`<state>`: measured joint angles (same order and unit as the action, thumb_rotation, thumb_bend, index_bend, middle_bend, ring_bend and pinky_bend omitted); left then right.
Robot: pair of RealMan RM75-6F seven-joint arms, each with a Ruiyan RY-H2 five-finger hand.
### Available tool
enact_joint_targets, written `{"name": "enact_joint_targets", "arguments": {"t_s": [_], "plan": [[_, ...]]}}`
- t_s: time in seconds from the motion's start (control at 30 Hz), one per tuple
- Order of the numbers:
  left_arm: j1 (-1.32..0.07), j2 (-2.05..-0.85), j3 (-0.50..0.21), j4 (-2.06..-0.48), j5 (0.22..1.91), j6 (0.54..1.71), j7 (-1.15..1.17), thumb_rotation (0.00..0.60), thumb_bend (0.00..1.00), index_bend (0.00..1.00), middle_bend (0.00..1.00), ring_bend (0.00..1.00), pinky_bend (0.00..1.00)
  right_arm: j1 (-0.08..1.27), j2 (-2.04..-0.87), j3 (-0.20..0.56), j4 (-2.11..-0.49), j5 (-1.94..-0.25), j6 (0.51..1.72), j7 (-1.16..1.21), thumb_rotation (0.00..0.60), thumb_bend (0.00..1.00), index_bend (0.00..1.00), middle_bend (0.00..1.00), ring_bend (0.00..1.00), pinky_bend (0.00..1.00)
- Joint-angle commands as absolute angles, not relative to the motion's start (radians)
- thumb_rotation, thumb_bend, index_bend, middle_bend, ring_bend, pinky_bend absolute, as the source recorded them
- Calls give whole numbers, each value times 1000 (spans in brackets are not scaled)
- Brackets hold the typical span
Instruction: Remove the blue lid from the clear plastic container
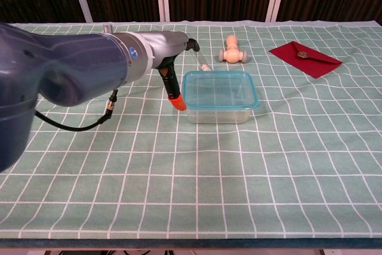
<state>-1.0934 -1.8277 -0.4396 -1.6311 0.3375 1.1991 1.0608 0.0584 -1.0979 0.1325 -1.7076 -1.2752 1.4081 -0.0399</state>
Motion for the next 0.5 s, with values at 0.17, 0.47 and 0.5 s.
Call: {"name": "enact_joint_targets", "arguments": {"t_s": [0.17, 0.47, 0.5], "plan": [[-1157, -1892, -452, -1552, 295, 1163, 1055, 600, 0, 0, 0, 0, 0, 60, -1095, 133, -1711, -1264, 1399, -42, 600, 151, 0, 0, 0, 0], [-1208, -1943, -473, -1445, 260, 1118, 1032, 600, 0, 0, 0, 0, 0, 61, -1091, 131, -1720, -1261, 1395, -41, 600, 150, 0, 0, 0, 0], [-1215, -1949, -475, -1431, 257, 1110, 1029, 600, 0, 0, 0, 0, 0, 61, -1091, 131, -1721, -1260, 1394, -42, 600, 151, 0, 0, 0, 0]]}}
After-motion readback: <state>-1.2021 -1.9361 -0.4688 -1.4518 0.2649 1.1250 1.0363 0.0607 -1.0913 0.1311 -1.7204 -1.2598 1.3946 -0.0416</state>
